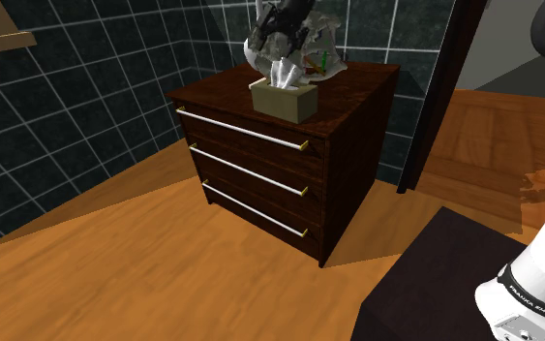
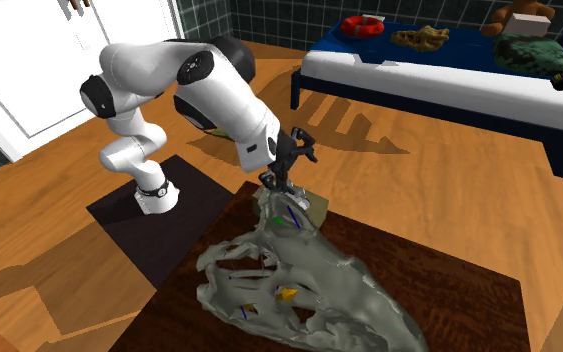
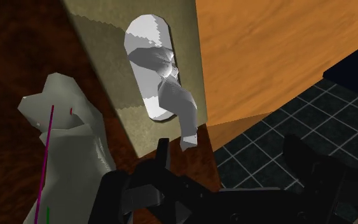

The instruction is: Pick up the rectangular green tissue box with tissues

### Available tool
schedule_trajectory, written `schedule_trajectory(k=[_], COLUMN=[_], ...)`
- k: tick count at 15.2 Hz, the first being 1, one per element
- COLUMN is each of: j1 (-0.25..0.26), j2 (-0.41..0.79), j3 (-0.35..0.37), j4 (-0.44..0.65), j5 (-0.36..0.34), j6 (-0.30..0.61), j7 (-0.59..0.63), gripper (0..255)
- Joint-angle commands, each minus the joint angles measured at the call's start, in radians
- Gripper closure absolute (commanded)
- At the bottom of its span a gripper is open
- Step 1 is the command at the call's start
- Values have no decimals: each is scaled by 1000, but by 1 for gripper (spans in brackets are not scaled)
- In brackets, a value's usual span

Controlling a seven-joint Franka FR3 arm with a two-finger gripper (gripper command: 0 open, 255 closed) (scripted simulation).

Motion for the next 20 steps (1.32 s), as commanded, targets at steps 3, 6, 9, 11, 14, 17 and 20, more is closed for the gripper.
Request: schedule_trajectory(k=[3,6,9,11,14,17,20], j1=[-3,-2,-12,-13,-11,-3,-5], j2=[0,-6,-26,-35,-30,-6,5], j3=[-3,-2,-7,-7,-5,-2,-3], j4=[-81,-109,-141,-167,-167,-109,-54], j5=[4,7,15,19,18,7,1], j6=[61,81,85,99,105,81,42], j7=[-24,-34,-54,-64,-62,-34,-15], gripper=[0,0,255,255,255,255,255])
